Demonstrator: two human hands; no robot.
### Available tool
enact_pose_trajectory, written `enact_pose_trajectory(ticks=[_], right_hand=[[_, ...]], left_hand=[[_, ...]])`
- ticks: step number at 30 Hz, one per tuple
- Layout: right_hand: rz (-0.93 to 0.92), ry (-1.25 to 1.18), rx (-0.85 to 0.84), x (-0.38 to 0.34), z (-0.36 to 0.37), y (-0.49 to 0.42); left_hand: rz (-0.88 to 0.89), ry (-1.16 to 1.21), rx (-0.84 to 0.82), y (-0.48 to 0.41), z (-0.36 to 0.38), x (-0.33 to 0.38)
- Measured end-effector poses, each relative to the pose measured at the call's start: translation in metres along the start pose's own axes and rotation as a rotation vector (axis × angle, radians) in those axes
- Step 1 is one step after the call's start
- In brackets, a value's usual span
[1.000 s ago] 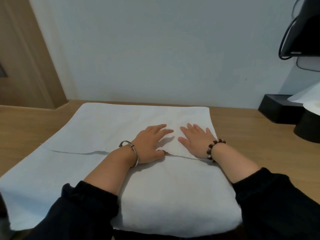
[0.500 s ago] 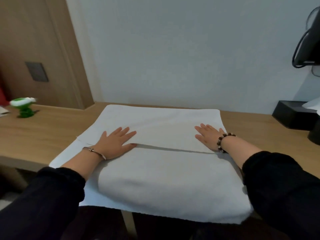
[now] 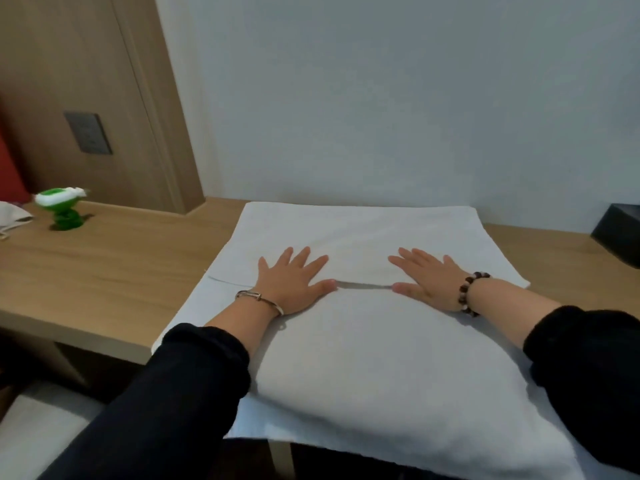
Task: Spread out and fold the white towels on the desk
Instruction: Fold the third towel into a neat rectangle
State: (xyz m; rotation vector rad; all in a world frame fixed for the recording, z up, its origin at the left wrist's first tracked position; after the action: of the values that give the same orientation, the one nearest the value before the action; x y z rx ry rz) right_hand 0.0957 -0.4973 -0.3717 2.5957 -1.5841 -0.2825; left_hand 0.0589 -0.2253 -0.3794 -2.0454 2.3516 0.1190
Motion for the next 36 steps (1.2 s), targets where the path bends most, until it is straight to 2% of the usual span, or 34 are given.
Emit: enact_pose_trajectory(ticks=[5, 8, 11, 15, 16, 19, 21, 24, 28, 31, 33, 35, 36], right_hand=[[0.05, -0.007, 0.015, 0.032, -0.016, -0.034], [0.066, 0.015, 0.014, 0.035, -0.018, -0.042], [0.061, 0.026, 0.15, 0.036, -0.022, -0.039], [0.219, 0.056, 0.175, 0.039, -0.029, -0.03], [0.252, 0.065, 0.223, 0.037, -0.033, -0.028], [0.285, 0.032, 0.569, 0.024, -0.063, -0.019], [0.28, 0.05, 0.729, 0.013, -0.082, -0.009], [0.272, 0.145, 0.825, -0.002, -0.103, 0.009], [0.291, 0.239, 0.89, -0.019, -0.123, 0.044], [0.291, 0.267, 0.9, -0.032, -0.119, 0.078], [0.284, 0.338, 0.805, -0.042, -0.104, 0.101], [0.264, 0.36, 0.631, -0.046, -0.074, 0.119], [0.248, 0.297, 0.527, -0.046, -0.055, 0.126]], left_hand=[[-0.057, -0.012, -0.005, -0.042, -0.001, 0.011], [-0.016, -0.013, -0.014, -0.056, -0.002, 0.008], [0.08, -0.004, 0.036, -0.058, -0.009, -0.007], [0.092, 0.019, 0.056, -0.053, -0.031, -0.035], [0.078, -0.022, 0.092, -0.051, -0.039, -0.036], [0.037, -0.1, 0.269, -0.045, -0.069, -0.034], [0.012, -0.123, 0.39, -0.035, -0.088, -0.034], [0.016, -0.202, 0.519, -0.016, -0.107, -0.035], [0.078, -0.248, 0.615, 0.019, -0.125, -0.032], [0.121, -0.28, 0.647, 0.054, -0.127, -0.027], [0.17, -0.376, 0.601, 0.082, -0.111, -0.02], [0.194, -0.453, 0.442, 0.107, -0.08, -0.013], [0.184, -0.434, 0.313, 0.118, -0.06, -0.011]])
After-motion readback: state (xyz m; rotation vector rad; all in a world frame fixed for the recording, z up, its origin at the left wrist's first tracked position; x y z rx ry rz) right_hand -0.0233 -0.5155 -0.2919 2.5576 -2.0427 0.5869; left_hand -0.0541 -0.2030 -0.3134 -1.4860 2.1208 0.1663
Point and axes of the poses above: each hand's wrist, its own y-axis away from the middle knuckle, its own z-axis out of the palm, x = y × z, the point moved 3 cm from there along -y, towards the middle knuckle, and after that the axes turned 6 degrees about -y, right-handed, at the moved point
